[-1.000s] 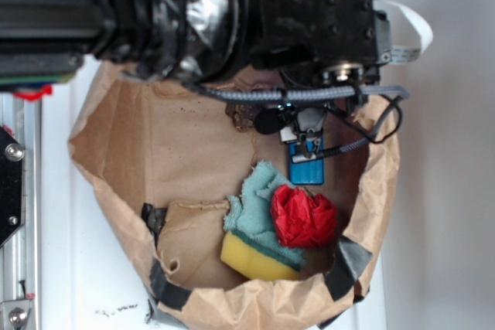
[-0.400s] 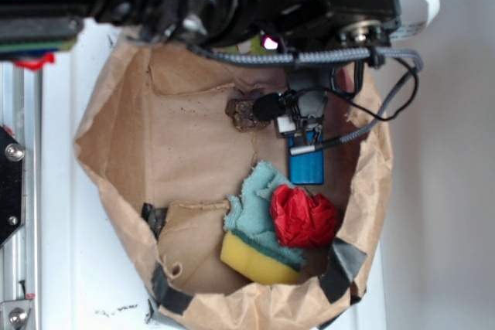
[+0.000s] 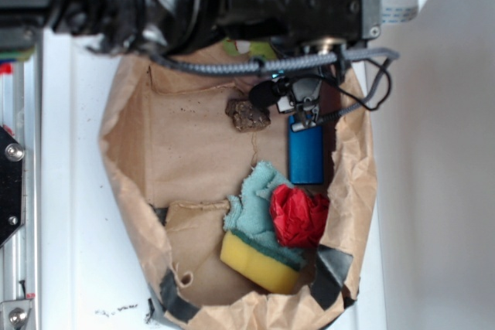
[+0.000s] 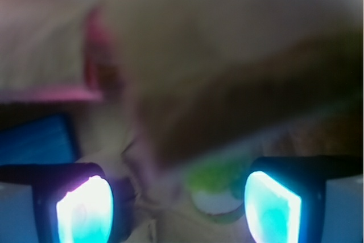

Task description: Grab the green animal.

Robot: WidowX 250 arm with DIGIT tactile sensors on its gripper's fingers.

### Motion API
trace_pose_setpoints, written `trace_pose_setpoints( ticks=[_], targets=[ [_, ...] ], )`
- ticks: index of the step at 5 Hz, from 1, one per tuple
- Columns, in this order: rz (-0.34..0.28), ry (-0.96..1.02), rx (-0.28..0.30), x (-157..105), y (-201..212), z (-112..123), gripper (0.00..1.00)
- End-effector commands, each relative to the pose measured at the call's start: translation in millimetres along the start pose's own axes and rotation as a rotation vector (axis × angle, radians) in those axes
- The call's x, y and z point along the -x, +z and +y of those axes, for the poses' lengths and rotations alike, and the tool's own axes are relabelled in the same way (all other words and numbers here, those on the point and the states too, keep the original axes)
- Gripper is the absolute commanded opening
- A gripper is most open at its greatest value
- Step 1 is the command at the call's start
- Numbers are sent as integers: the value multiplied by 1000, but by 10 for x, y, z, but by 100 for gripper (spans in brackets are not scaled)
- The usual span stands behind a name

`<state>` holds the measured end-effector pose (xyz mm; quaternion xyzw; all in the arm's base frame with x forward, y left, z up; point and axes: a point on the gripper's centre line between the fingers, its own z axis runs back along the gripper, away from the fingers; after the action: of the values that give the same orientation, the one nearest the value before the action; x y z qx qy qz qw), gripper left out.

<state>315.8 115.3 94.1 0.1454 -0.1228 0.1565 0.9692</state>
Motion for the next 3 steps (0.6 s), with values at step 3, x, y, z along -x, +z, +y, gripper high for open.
trace_pose_setpoints(
  ticks=[3],
  targets=[
    [-69, 20, -96, -155, -96, 119, 100]
  ],
)
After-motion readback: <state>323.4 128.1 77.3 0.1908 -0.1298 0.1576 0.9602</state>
